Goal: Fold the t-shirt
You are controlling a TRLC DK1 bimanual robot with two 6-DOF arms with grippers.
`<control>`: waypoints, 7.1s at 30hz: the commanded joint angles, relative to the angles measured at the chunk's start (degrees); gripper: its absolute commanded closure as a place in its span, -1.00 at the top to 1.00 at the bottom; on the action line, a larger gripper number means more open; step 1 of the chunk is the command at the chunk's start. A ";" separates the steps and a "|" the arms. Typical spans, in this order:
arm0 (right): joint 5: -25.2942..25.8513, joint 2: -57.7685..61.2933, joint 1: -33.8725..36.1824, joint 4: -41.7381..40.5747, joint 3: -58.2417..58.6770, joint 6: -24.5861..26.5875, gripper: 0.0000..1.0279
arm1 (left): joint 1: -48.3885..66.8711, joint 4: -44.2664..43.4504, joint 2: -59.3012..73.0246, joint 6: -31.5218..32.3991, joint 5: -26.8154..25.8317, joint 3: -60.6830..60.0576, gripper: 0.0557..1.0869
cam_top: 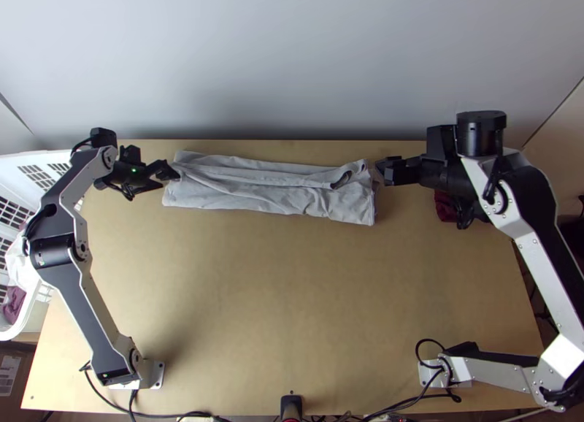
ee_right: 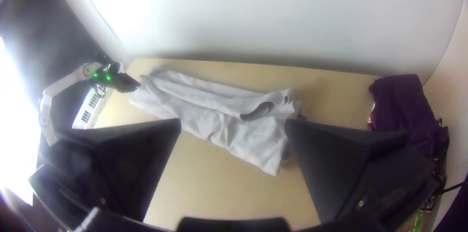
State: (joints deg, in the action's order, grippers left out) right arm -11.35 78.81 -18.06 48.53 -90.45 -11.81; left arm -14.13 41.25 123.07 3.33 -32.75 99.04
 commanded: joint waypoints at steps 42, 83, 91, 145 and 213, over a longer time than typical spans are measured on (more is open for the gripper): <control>0.02 -13.33 2.16 -2.57 20.05 -4.45 0.93 | 11.93 10.16 -10.39 9.41 -8.47 12.31 -0.93; 0.02 -27.74 5.50 -17.33 45.63 -9.10 0.93 | 50.52 -16.91 12.29 19.08 10.60 31.30 -0.91; 0.02 -28.62 5.50 -18.39 48.27 -9.19 0.93 | 54.65 -24.03 12.90 22.33 11.57 31.56 0.92; -17.83 22.97 7.25 -31.75 28.67 -14.64 0.93 | 30.83 9.55 -38.95 0.36 29.76 -4.83 0.92; 2.39 28.07 37.31 -14.87 -18.88 -6.20 -0.94 | 19.93 4.27 -56.62 -1.22 28.01 -29.96 0.92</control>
State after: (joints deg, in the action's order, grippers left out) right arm -9.26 107.94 14.92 35.05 -118.02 -22.28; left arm 6.26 46.30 67.55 1.72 -4.34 71.66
